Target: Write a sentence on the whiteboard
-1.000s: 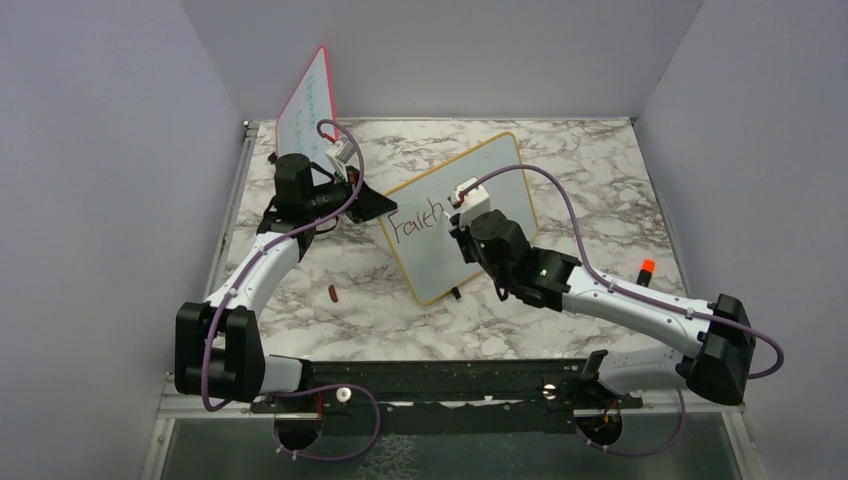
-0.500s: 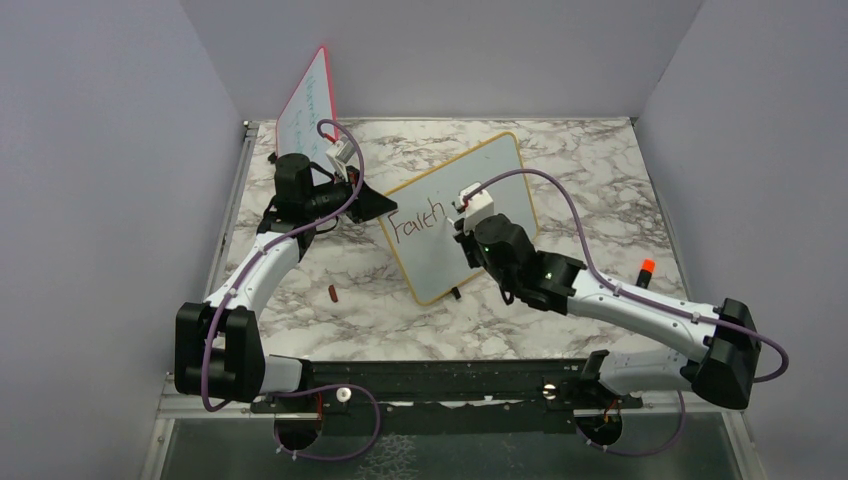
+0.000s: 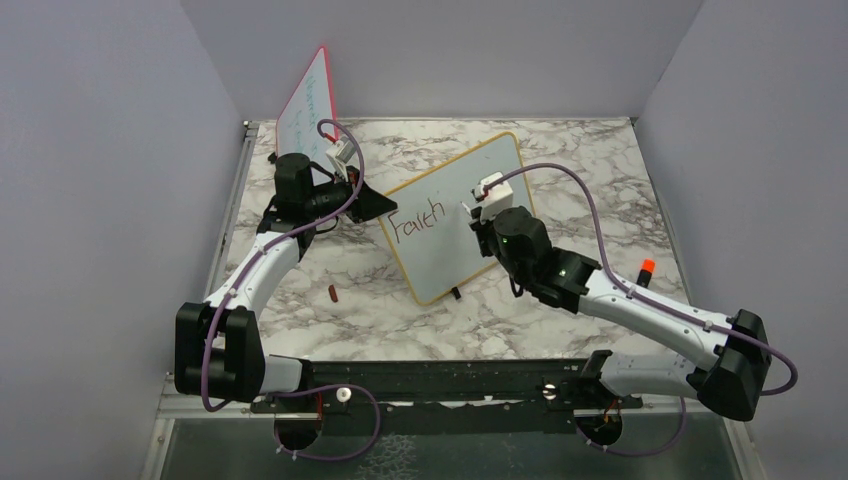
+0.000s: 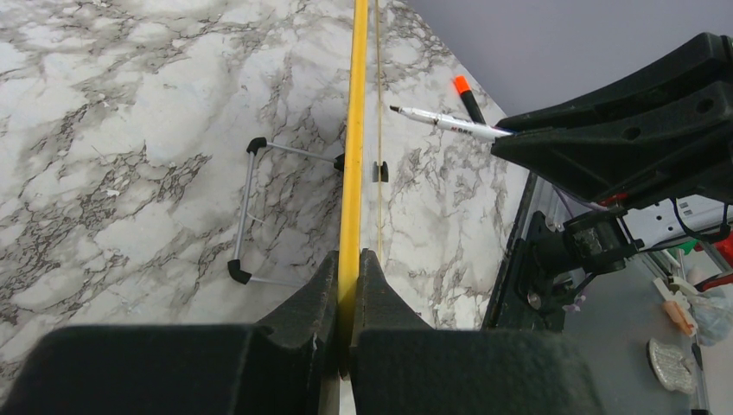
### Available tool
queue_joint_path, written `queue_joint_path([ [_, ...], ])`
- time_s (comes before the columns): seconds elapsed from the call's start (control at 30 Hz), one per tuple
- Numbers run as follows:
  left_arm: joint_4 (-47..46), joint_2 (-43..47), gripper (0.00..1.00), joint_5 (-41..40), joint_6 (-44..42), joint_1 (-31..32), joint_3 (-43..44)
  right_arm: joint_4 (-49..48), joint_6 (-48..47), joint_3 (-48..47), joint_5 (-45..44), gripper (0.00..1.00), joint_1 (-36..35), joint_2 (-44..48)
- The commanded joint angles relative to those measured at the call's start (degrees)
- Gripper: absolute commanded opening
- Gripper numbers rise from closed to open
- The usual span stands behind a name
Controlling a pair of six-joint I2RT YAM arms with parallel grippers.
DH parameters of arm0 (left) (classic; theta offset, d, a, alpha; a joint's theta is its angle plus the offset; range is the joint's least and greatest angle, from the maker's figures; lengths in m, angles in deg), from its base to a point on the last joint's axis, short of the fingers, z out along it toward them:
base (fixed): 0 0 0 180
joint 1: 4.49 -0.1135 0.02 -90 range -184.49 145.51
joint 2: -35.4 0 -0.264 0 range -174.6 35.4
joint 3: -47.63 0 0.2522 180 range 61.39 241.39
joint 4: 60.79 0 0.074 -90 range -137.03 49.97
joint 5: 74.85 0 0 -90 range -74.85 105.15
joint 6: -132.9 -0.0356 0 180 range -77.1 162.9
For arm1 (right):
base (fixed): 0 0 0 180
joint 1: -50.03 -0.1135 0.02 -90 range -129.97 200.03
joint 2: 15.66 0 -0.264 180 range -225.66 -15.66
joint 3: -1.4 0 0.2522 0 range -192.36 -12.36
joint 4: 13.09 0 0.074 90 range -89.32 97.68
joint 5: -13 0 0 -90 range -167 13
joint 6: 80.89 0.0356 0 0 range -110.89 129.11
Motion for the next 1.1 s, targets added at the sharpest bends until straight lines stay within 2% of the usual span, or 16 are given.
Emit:
queue_joint_path([
  [0.0, 5.1, -1.5, 0.0, -0.2, -3.8, 1.5, -0.5, -3.8, -0.9, 0.0, 0.9, 0.01, 1.2, 1.2],
  [1.07, 5.1, -1.7, 0.0, 0.4, -3.9, 1.5, -0.3, -8.8, -2.4, -2.1, 4.9, 0.01, 5.2, -3.3],
])
